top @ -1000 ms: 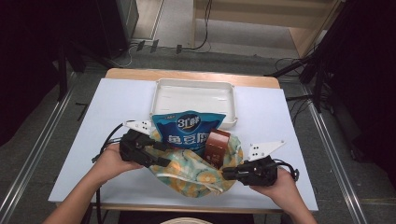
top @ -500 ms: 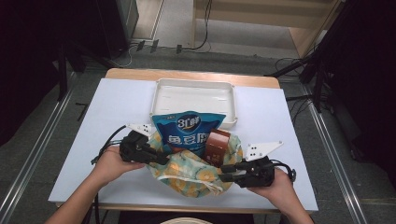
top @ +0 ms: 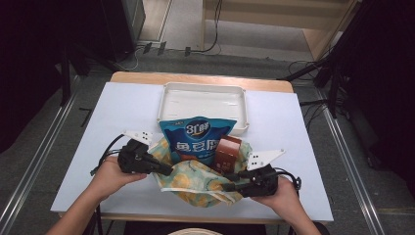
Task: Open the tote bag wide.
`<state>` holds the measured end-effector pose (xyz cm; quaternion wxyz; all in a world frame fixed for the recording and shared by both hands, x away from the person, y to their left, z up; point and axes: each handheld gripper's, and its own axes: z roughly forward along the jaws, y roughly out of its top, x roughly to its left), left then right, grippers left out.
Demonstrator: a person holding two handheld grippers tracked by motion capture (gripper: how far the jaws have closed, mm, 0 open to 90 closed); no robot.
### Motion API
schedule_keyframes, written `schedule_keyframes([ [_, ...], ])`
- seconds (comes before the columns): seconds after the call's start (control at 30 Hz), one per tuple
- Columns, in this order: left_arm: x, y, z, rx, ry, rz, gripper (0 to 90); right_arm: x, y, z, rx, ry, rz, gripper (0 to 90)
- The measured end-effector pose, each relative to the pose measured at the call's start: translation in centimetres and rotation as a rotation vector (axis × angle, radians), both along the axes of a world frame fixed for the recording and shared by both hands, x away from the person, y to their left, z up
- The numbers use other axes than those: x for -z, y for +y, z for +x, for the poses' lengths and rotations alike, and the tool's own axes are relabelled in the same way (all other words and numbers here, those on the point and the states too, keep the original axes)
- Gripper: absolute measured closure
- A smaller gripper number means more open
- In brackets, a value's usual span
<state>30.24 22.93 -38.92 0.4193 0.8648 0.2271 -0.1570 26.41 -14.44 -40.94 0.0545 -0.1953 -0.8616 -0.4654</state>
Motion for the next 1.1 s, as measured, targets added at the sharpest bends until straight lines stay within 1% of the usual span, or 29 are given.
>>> schedule_keyframes([
  [0.03, -0.1, 0.2, -0.3, 0.0, -0.003, -0.004, 90.0, -0.1, 0.1, -0.1, -0.011, -0.004, -0.001, 85.0],
  [0.07, -0.2, 0.3, -0.5, 0.001, -0.001, -0.007, 90.0, -0.2, 0.1, -0.3, -0.024, 0.01, -0.003, 88.1],
  [0.1, -0.2, 0.5, -0.7, 0.009, 0.001, -0.009, 90.0, -0.3, 0.2, -0.5, -0.037, 0.017, -0.001, 89.4],
  [0.13, -0.1, 0.5, -0.9, 0.011, -0.001, -0.002, 90.0, -0.4, 0.3, -0.6, -0.048, 0.025, 0.001, 89.5],
  [0.2, 0.4, 0.7, -1.2, 0.015, 0.011, 0.0, 90.0, -0.3, 0.4, -0.9, -0.056, 0.02, -0.011, 89.4],
  [0.3, 1.5, 0.8, -1.2, 0.009, 0.04, 0.004, 90.0, 0.2, 0.5, -0.9, -0.063, 0.029, -0.015, 88.9],
  [0.33, 1.8, 0.9, -1.2, 0.006, 0.052, -0.003, 90.0, 0.4, 0.5, -0.9, -0.064, 0.036, -0.02, 88.9],
  [0.4, 2.4, 0.9, -1.3, 0.007, 0.065, 0.001, 90.0, 0.8, 0.6, -1.0, -0.069, 0.041, -0.022, 88.9],
  [0.5, 2.9, 0.9, -1.3, 0.005, 0.073, 0.004, 90.0, 1.0, 0.8, -1.2, -0.084, 0.038, -0.029, 88.9],
  [0.57, 3.2, 0.8, -1.3, 0.002, 0.079, 0.014, 90.0, 1.2, 0.8, -1.3, -0.087, 0.041, -0.034, 88.9],
  [0.63, 3.6, 0.7, -1.2, 0.01, 0.082, 0.019, 90.0, 1.5, 0.7, -1.3, -0.089, 0.04, -0.039, 88.9],
  [0.67, 3.8, 0.6, -1.2, 0.005, 0.075, 0.025, 90.0, 1.7, 0.7, -1.2, -0.09, 0.04, -0.04, 88.9],
  [0.73, 4.1, 0.5, -1.1, 0.008, 0.076, 0.038, 90.0, 2.1, 0.7, -1.2, -0.093, 0.042, -0.047, 88.9],
  [0.83, 4.9, 0.1, -1.0, 0.013, 0.066, 0.103, 90.0, 2.7, 0.8, -1.1, -0.094, 0.047, -0.082, 89.3],
  [0.87, 5.1, 0.1, -0.9, 0.008, 0.07, 0.109, 90.0, 3.0, 0.9, -1.1, -0.092, 0.046, -0.096, 89.4],
  [0.9, 5.3, 0.1, -0.8, 0.002, 0.07, 0.1, 90.0, 3.3, 0.9, -1.0, -0.092, 0.041, -0.103, 89.4],
  [0.93, 5.4, 0.2, -0.7, -0.008, 0.06, 0.09, 90.0, 3.5, 0.8, -0.9, -0.092, 0.034, -0.104, 89.4],
  [0.97, 5.4, 0.3, -0.4, -0.015, 0.061, 0.074, 90.0, 3.7, 0.7, -0.7, -0.091, 0.022, -0.096, 89.4],
  [1.03, 5.7, 0.5, -0.1, -0.033, 0.059, 0.053, 90.0, 4.0, 0.5, -0.5, -0.107, -0.021, -0.08, 89.3],
  [1.07, 5.9, 0.5, 0.0, -0.033, 0.061, 0.062, 90.0, 4.2, 0.4, -0.6, -0.116, -0.048, -0.077, 89.3],
  [1.1, 6.2, 0.4, 0.1, -0.033, 0.057, 0.079, 90.0, 4.5, 0.4, -0.6, -0.126, -0.069, -0.082, 89.3],
])
